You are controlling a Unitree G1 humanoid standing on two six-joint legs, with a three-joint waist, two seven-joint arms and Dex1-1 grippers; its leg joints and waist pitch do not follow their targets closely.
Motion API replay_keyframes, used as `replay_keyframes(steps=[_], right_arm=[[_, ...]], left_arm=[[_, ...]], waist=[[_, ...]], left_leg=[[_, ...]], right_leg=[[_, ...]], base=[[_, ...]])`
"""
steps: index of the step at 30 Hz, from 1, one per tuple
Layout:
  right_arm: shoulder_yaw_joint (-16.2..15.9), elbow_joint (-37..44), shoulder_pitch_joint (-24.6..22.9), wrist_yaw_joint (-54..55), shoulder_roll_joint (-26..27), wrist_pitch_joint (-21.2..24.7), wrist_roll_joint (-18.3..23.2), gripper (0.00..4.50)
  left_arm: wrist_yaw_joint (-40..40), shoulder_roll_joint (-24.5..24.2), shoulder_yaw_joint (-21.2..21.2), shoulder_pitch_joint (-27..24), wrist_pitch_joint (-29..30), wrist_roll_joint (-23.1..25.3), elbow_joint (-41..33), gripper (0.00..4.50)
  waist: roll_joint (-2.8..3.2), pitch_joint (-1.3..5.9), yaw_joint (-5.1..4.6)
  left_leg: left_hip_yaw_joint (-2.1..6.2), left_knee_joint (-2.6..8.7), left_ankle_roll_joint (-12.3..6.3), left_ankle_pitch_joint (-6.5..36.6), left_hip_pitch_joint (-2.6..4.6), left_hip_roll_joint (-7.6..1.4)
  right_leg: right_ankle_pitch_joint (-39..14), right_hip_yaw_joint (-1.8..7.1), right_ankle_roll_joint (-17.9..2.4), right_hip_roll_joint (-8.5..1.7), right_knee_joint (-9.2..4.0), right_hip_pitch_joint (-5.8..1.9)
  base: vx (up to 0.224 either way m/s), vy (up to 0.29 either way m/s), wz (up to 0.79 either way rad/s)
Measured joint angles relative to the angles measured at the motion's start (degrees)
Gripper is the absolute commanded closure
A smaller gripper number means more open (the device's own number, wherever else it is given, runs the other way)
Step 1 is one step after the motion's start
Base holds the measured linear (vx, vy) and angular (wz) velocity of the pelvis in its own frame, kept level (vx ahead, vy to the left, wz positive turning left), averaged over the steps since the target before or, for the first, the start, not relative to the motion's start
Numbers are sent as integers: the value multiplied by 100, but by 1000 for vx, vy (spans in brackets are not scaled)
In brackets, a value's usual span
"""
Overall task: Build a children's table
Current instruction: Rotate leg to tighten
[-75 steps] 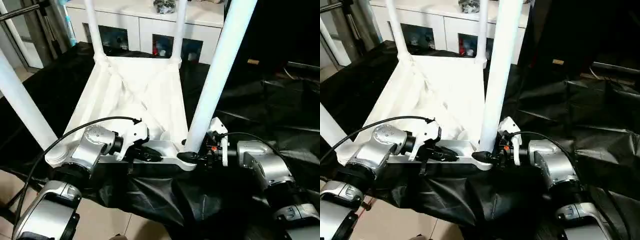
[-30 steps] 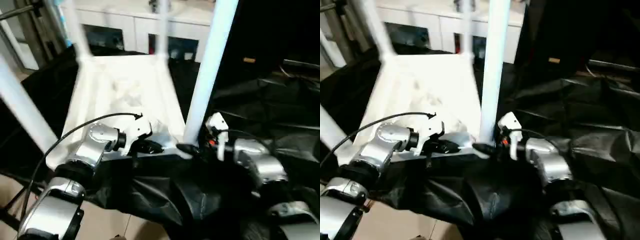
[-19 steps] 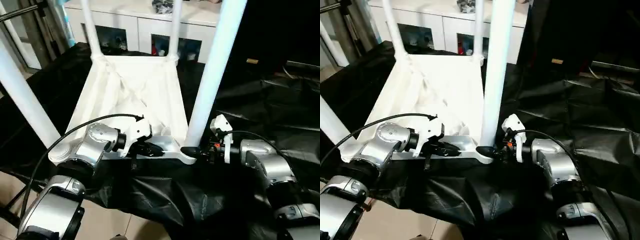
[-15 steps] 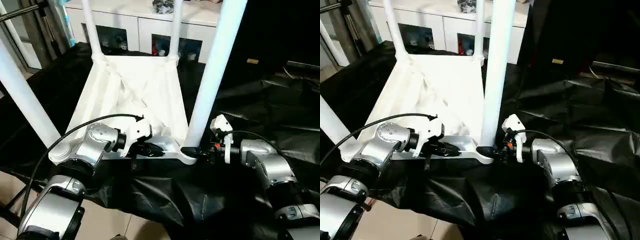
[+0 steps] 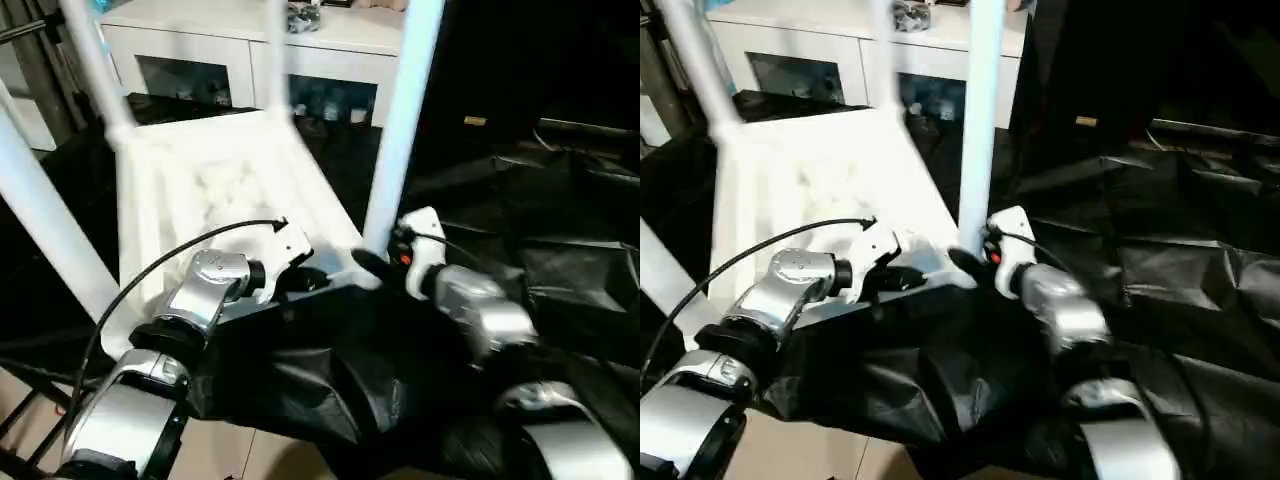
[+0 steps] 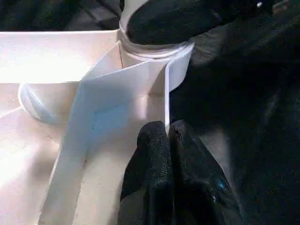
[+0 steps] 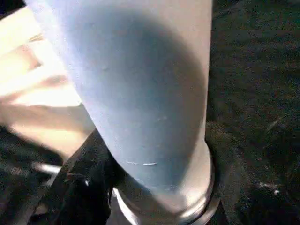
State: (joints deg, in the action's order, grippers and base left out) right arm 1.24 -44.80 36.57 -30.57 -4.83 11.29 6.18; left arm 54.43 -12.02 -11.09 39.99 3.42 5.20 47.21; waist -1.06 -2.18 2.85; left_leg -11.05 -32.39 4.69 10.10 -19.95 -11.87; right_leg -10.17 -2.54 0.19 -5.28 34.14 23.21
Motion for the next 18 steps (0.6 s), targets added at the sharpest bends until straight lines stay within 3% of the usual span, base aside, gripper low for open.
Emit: replay_keyframes(steps=[1, 4, 7, 10, 15, 18], right_arm=[[23, -92, 33, 160, 60, -97, -11, 194], [44, -266, 116, 199, 71, -259, -64, 122], [11, -301, 119, 146, 34, -288, -201, 114], [-87, -293, 117, -251, -132, -354, -221, 79], [-230, 50, -199, -1597, -548, -478, -56, 79], [-342, 397, -411, -2269, -796, -331, 96, 79]], left_arm=[[-77, 38, 5, -35, 79, 12, -86, 450], [-140, 83, 7, -94, 197, 25, -250, 450], [-100, 126, -24, -94, 196, 29, -292, 450], [15, 105, -40, -94, 178, 28, -326, 450], [607, -111, -87, -181, 22, -58, -450, 450], [950, -231, -152, -186, -80, -101, -456, 450]], waist=[[-1, 2, -2], [-1, 3, 0], [-1, 3, 28], [1, 3, 56], [-1, -3, 97], [3, -10, 169]], left_leg=[[-1, 3, 0, 1, -1, 1], [-3, 10, -2, 4, -4, 2], [-5, 21, -1, 4, -5, 2], [-13, 28, -1, 4, -6, 2], [-17, 26, -10, 8, -19, 1], [-19, 17, -10, 8, -23, -1]], right_leg=[[7, 0, -12, 0, -1, 0], [9, 1, -15, 0, -4, 0], [7, -1, -12, 0, -4, 5], [5, -6, -9, 1, -7, 10], [3, -13, -9, 1, -11, 22], [3, -14, -9, 1, -8, 23]], base=[[0, 0, 0], [0, 0, 0], [0, 0, 0], [0, 0, 0], [0, 0, 0], [0, 0, 0]])
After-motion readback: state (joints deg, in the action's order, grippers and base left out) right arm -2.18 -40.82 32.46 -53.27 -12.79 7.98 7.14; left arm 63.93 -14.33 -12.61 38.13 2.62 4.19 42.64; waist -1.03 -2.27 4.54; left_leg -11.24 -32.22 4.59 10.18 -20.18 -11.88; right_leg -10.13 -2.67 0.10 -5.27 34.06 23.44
